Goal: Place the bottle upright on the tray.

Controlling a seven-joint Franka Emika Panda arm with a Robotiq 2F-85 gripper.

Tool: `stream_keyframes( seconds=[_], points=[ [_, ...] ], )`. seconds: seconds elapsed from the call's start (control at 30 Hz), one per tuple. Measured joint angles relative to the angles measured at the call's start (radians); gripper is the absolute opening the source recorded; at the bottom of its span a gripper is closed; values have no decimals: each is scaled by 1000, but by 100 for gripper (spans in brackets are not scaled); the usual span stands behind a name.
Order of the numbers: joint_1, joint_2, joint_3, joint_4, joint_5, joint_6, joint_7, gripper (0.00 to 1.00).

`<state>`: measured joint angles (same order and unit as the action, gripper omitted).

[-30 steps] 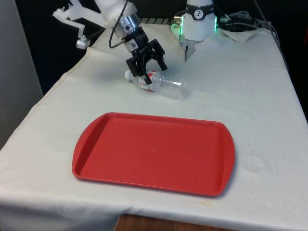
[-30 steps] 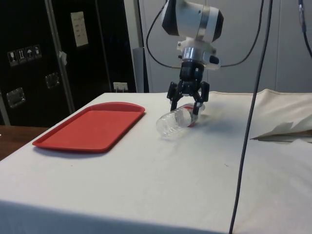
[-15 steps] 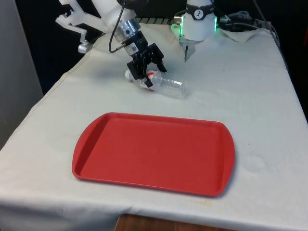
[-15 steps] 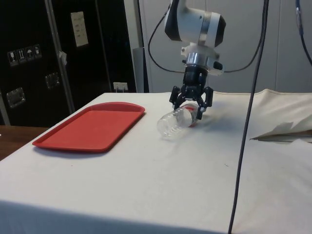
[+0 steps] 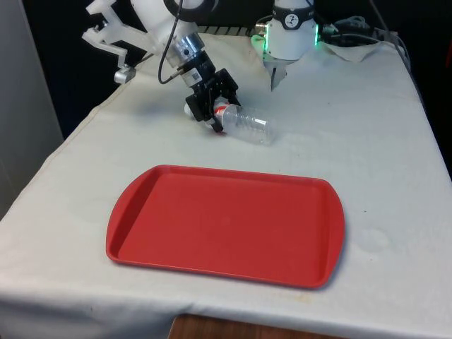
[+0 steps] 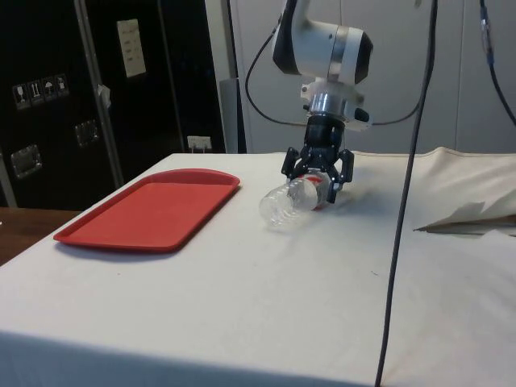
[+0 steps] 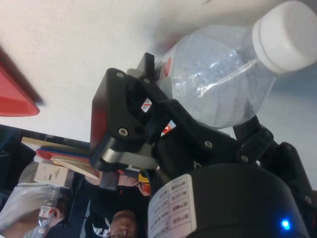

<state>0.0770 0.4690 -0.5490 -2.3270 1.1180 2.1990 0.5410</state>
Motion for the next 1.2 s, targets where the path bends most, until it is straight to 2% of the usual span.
stream_keyframes(
  seconds=[0.73,0.83,0.93,0.97,1.1,1.2],
  points=[
    [1,1,-2,0,-1,0,0,100],
    [1,1,-4,0,-1,0,0,86],
    [1,2,-4,0,-1,0,0,67],
    [1,2,-5,1,-1,0,0,67],
    [1,0,-13,6,-4,-19,0,49],
    [1,-3,-18,6,-7,-27,0,41]
  ],
)
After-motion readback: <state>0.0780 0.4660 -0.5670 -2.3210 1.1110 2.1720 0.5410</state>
